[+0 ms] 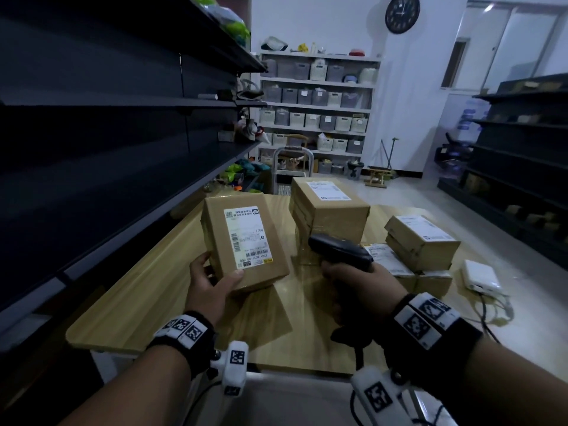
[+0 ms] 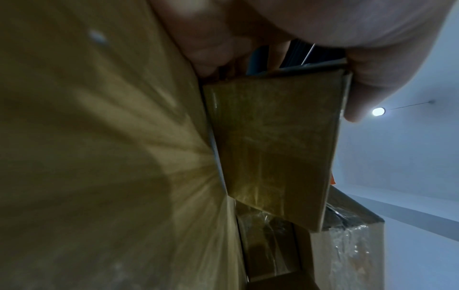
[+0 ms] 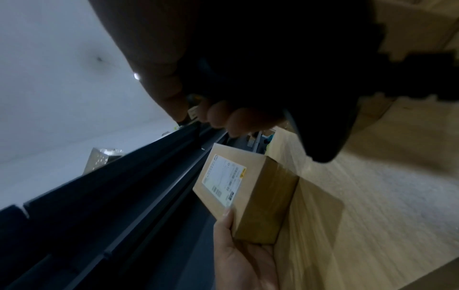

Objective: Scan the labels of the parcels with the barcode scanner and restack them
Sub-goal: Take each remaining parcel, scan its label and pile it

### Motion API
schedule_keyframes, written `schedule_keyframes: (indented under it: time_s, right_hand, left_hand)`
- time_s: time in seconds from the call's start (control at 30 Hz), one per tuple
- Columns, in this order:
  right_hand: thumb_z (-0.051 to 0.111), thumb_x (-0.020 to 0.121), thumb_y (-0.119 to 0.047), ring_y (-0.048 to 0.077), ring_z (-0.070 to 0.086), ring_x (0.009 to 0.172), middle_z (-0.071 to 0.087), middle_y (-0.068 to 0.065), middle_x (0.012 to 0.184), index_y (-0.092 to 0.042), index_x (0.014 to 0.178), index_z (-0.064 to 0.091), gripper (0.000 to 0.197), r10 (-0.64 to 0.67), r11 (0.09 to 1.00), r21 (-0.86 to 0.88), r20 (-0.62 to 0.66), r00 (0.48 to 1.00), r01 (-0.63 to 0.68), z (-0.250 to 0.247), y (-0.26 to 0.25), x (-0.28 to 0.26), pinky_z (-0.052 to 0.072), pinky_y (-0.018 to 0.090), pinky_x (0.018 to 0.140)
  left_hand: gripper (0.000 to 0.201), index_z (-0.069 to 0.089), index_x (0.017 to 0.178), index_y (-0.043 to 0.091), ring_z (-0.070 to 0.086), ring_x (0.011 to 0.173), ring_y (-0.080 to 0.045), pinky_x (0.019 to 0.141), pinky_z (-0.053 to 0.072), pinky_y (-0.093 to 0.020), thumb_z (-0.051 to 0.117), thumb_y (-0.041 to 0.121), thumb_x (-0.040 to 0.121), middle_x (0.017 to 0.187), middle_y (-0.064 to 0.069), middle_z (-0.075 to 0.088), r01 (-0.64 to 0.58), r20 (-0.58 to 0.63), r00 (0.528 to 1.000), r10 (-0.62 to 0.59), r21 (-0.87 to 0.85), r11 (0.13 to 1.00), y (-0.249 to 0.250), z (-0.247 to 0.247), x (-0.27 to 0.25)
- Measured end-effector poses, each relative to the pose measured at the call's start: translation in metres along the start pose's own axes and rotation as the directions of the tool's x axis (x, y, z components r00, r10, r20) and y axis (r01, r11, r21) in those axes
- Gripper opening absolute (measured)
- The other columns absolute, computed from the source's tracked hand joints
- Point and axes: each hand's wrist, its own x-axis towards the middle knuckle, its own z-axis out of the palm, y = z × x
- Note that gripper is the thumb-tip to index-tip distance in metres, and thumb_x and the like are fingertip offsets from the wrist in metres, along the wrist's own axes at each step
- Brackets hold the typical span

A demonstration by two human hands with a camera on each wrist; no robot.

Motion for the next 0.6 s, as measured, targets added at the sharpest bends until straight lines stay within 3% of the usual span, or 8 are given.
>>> schedule_keyframes:
  time_s: [0.1,0.17,0.27,0.33,0.37,0.43,0.5,0.6]
  right_hand:
    - [0.082,0.091,-0.020,0.033,0.064,0.065,0.062,0.022,0.081,0.000,0.102,0.072,0.025,-0.021,0.986,0.162,-0.016,1.000,0.023,-0.010,0.010,0.005,0.055,0.044,0.063]
    - [0.081,0.092,-0.025,0.036,0.073,0.074,0.072,0.025,0.090,0.002,0.104,0.073,0.030,-0.037,0.977,0.210,-0.046,0.998,0.046,-0.015,0.019,0.007,0.060,0.045,0.069]
    - [0.079,0.092,-0.029,0.042,0.078,0.102,0.079,0.026,0.113,0.000,0.111,0.074,0.035,-0.041,0.958,0.283,-0.050,0.998,0.054,-0.022,0.031,0.011,0.061,0.055,0.094]
    - [0.079,0.093,-0.029,0.043,0.076,0.113,0.078,0.024,0.118,-0.001,0.114,0.073,0.035,-0.024,0.947,0.321,-0.033,0.999,0.033,-0.020,0.036,0.016,0.055,0.061,0.105]
    - [0.082,0.090,-0.030,0.040,0.077,0.111,0.079,0.022,0.117,-0.003,0.113,0.074,0.036,-0.014,0.944,0.331,-0.019,1.000,0.019,-0.017,0.039,0.018,0.056,0.058,0.105]
    - [0.095,0.072,-0.035,0.030,0.077,0.094,0.079,0.014,0.104,-0.009,0.100,0.077,0.043,-0.006,0.937,0.350,0.042,0.999,-0.009,-0.007,0.046,0.025,0.060,0.045,0.088]
    - [0.102,0.059,-0.040,0.021,0.072,0.084,0.075,0.005,0.092,-0.015,0.096,0.076,0.051,-0.014,0.930,0.365,0.123,0.992,-0.032,0.004,0.051,0.032,0.054,0.037,0.077]
    - [0.087,0.086,-0.028,0.019,0.079,0.097,0.083,0.009,0.109,-0.009,0.118,0.074,0.039,-0.011,0.937,0.349,0.111,0.994,-0.028,0.019,0.051,0.038,0.058,0.036,0.080]
  left_hand:
    - [0.089,0.046,0.149,0.038,0.070,0.114,-0.024,0.105,0.056,-0.052,0.082,0.062,0.071,0.124,0.006,0.072,0.008,-0.003,1.000,-0.008,0.019,1.000,0.001,0.000,-0.002]
    - [0.085,0.054,0.141,0.037,0.071,0.113,-0.022,0.103,0.056,-0.049,0.076,0.070,0.066,0.124,0.008,0.073,0.021,0.014,1.000,-0.021,0.016,1.000,0.005,0.001,-0.005]
    - [0.051,0.068,0.130,0.029,0.069,0.104,-0.014,0.083,0.051,-0.036,0.072,0.062,0.091,0.119,0.007,0.074,0.030,0.047,0.998,-0.031,0.025,0.999,0.012,0.005,-0.008]
    - [0.051,0.071,0.126,0.028,0.068,0.101,-0.014,0.076,0.046,-0.032,0.061,0.066,0.094,0.116,0.004,0.075,0.004,0.066,0.998,-0.008,0.057,0.998,0.013,0.006,-0.009]
    - [0.057,0.071,0.126,0.028,0.068,0.100,-0.014,0.074,0.044,-0.032,0.056,0.069,0.090,0.115,0.004,0.075,-0.011,0.070,0.998,0.005,0.077,0.997,0.012,0.006,-0.008]
    - [0.061,0.070,0.125,0.028,0.067,0.099,-0.014,0.073,0.043,-0.032,0.051,0.072,0.086,0.113,0.005,0.074,-0.025,0.072,0.997,0.017,0.113,0.993,0.009,0.006,-0.008]
    - [0.049,0.069,0.120,0.033,0.067,0.100,-0.016,0.076,0.042,-0.035,0.052,0.071,0.096,0.110,0.007,0.073,-0.007,0.067,0.998,0.000,0.101,0.995,0.010,0.007,-0.009]
    - [0.025,0.062,0.103,0.045,0.061,0.094,-0.009,0.089,0.039,-0.037,0.044,0.060,0.112,0.100,0.015,0.065,0.035,0.058,0.998,-0.040,0.074,0.997,0.012,0.010,-0.008]
